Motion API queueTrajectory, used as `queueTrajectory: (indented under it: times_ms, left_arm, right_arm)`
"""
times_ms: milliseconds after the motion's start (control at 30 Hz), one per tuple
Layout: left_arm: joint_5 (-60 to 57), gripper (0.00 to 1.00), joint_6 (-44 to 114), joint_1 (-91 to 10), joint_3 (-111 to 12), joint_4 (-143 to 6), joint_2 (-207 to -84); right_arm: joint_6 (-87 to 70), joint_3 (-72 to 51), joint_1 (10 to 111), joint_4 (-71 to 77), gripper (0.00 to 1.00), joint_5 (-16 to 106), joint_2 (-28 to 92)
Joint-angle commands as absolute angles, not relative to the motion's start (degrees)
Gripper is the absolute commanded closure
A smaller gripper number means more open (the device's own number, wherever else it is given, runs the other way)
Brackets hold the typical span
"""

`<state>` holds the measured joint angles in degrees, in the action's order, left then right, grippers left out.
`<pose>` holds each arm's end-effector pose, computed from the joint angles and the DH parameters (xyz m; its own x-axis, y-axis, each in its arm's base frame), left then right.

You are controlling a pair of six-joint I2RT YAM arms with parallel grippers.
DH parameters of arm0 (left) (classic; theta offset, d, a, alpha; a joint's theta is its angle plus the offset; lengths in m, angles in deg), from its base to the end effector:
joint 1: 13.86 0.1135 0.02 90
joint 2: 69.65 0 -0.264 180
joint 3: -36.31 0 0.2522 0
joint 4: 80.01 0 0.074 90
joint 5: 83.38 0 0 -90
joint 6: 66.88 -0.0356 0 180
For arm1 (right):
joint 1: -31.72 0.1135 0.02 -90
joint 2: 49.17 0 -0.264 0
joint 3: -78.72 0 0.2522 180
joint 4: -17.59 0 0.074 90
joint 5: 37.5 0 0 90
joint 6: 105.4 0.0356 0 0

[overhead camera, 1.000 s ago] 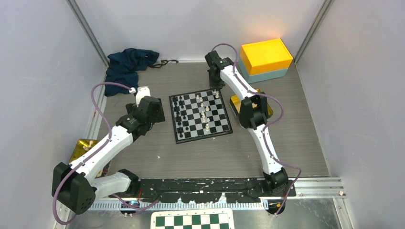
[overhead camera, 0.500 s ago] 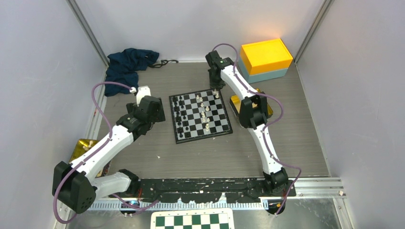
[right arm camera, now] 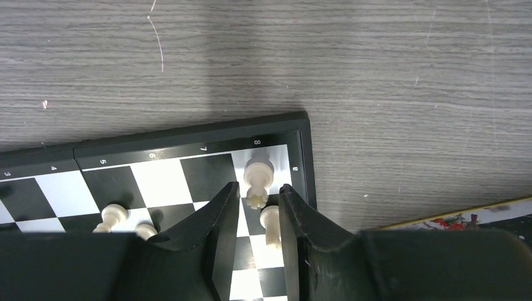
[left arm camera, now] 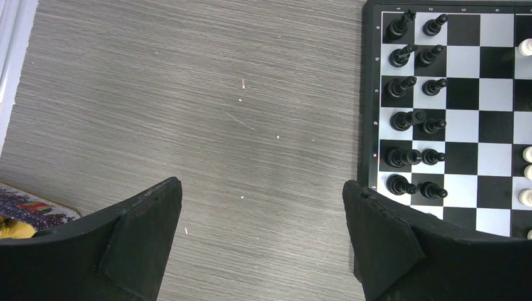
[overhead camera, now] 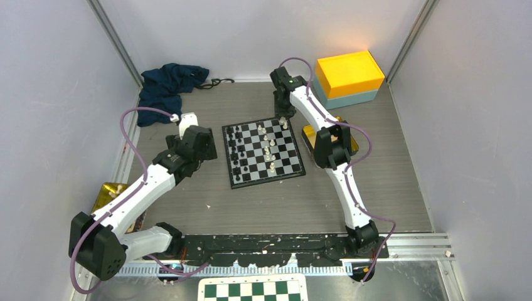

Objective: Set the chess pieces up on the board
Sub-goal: Place the chess piece on the chessboard, then pick up the chess piece from the chessboard.

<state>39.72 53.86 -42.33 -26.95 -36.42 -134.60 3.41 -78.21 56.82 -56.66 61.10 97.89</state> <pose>0.2144 -0.0942 0.2715 -0.5683 -0.1789 -0.8031 -0.2664 0.9635 -0.0261 0.4888 0.2231 0.2018 -0.8893 -0.0645 -0.4528 -0.0783 0.9969 0.0118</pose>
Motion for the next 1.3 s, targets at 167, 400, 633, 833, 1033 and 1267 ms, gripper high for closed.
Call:
queueTrajectory:
  times_ms: [167, 400, 633, 833, 1033, 1267]
  left_arm:
    - [40.62, 0.0, 52.2, -42.08, -30.48, -38.21, -133.82]
    - [40.81, 0.0, 52.08, -42.08, -30.63, -37.52, -132.86]
    - [41.96, 0.0, 52.51, -42.08, -30.86, -36.61, -132.91]
    - [41.98, 0.0, 53.37, -42.08, -31.04, -36.29, -133.16]
    - [41.65, 0.0, 53.97, -41.99, -31.06, -36.11, -132.98]
    - [40.87, 0.03, 53.39, -41.73, -31.05, -36.35, -132.74]
  right_arm:
    - [2.73, -82.28, 56.49, -55.84, 0.63, 61.79, 94.64]
    - [1.56, -79.3, 56.99, -55.38, 0.62, 63.25, 89.33]
    - [-0.1, -69.25, 59.23, -52.79, 0.59, 65.64, 79.93]
    - [-0.85, -57.15, 62.59, -50.17, 0.56, 66.47, 71.09]
    - [0.26, -42.34, 65.63, -45.56, 0.5, 64.43, 63.04]
    - [1.12, -35.09, 67.53, -42.22, 0.46, 62.39, 60.17]
